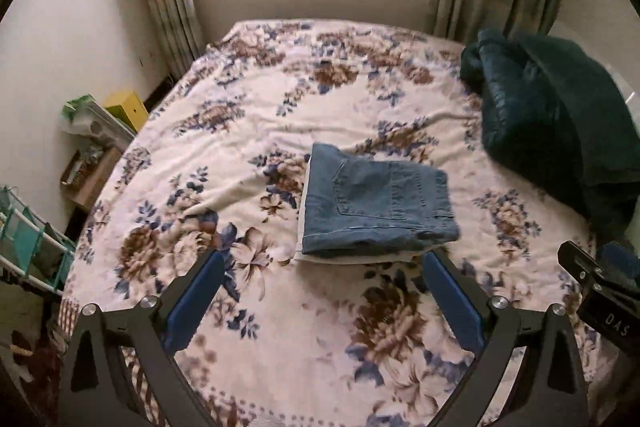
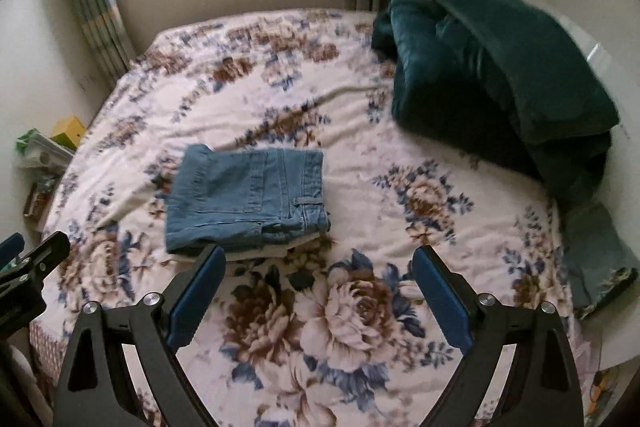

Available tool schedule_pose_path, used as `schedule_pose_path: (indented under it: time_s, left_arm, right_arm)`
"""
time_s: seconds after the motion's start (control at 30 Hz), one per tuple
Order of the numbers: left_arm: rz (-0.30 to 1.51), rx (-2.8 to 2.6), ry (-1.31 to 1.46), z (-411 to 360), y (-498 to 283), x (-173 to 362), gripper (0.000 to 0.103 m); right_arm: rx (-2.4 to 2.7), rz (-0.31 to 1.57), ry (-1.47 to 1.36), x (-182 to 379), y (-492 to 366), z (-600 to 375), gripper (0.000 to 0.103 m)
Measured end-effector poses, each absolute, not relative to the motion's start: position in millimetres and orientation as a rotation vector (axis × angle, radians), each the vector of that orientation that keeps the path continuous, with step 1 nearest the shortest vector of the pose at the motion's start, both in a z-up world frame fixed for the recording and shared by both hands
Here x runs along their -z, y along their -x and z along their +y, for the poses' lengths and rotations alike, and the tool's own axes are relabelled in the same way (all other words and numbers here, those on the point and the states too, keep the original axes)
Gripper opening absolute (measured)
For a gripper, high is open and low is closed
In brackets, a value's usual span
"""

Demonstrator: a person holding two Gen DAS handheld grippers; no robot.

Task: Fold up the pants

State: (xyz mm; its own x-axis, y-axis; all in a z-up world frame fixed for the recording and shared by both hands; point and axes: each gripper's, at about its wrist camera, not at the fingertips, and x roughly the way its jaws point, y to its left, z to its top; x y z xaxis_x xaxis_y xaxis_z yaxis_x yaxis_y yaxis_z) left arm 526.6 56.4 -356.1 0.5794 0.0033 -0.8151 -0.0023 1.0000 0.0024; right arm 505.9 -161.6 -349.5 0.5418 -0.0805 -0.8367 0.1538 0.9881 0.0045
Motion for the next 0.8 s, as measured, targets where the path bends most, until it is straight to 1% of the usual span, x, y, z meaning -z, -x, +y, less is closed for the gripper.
schedule_pose_path:
  time_s: [0.27,0.43,0.6,0.8]
  left_arm:
    - [0.854,-0.018,-0.007,48,-429,263,0.102]
    - [0.805,-0.033,-0.005,46,-374,215,0.102]
    - [0.777,-0.030,0.009,51,-343,180,0.102]
    - [0.743,-0.007,-0.014,54,-317,143,0.102]
  right_arm:
    - [0.074,0.880,-0.064,236,-407,-157,0.096]
    - [0.033,0.835,-0.038,182,-350,-154,0.096]
    - [0.000,0.807,-0.046,128,-293,-156,0.096]
    - [-0.019,0.760,-0.056,77,-249,-153,0.096]
